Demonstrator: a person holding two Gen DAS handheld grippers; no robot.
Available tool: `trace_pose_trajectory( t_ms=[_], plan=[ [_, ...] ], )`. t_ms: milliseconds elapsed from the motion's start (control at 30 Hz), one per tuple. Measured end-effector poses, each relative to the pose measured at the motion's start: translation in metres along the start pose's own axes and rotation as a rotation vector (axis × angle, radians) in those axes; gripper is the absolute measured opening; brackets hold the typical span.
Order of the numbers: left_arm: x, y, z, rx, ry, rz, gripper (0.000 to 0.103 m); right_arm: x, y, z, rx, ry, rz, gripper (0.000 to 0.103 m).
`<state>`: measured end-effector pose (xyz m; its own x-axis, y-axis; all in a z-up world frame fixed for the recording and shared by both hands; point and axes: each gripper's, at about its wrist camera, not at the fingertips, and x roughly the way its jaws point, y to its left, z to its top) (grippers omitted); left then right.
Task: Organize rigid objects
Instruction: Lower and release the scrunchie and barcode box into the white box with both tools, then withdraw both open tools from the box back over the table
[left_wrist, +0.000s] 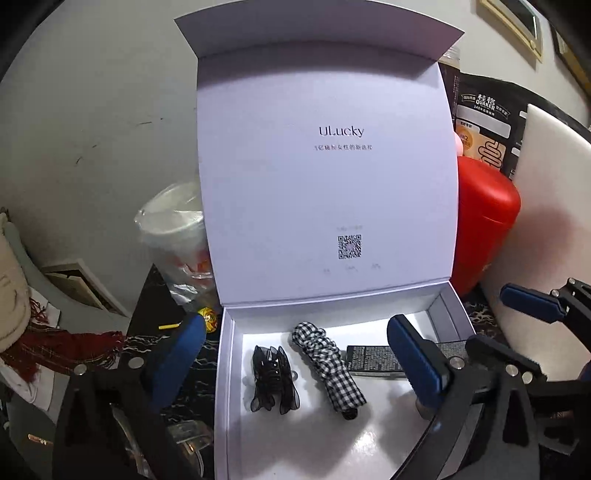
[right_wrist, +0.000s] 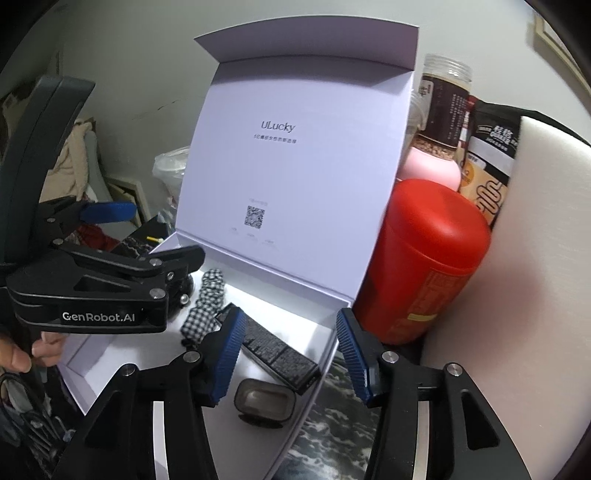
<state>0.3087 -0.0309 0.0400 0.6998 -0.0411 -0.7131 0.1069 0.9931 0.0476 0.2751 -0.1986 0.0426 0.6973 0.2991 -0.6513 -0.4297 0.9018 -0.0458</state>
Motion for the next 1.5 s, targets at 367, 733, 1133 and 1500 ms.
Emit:
trace_pose_trajectory(
  t_ms=[367, 733, 1133, 1500],
  plan=[
    [-0.038, -0.001, 0.001, -0.004, -0.032, -0.002, 0.100, -0.025, 0.005, 0.005, 0.012, -0.031, -0.015, 0.052],
    [-0.095, -0.003, -0.003, 0.017, -0.094, 0.007, 0.100, -0.076, 0.011, 0.001, 0.045, -0.084, -0.049, 0.056],
    [-0.151, -0.010, -0.015, 0.037, -0.159, 0.003, 0.100, -0.134, 0.024, -0.006, 0.046, -0.151, -0.081, 0.058],
    [-0.190, -0.016, -0.039, 0.055, -0.181, -0.010, 0.100, -0.174, 0.036, -0.027, 0.046, -0.181, -0.099, 0.059]
  ],
)
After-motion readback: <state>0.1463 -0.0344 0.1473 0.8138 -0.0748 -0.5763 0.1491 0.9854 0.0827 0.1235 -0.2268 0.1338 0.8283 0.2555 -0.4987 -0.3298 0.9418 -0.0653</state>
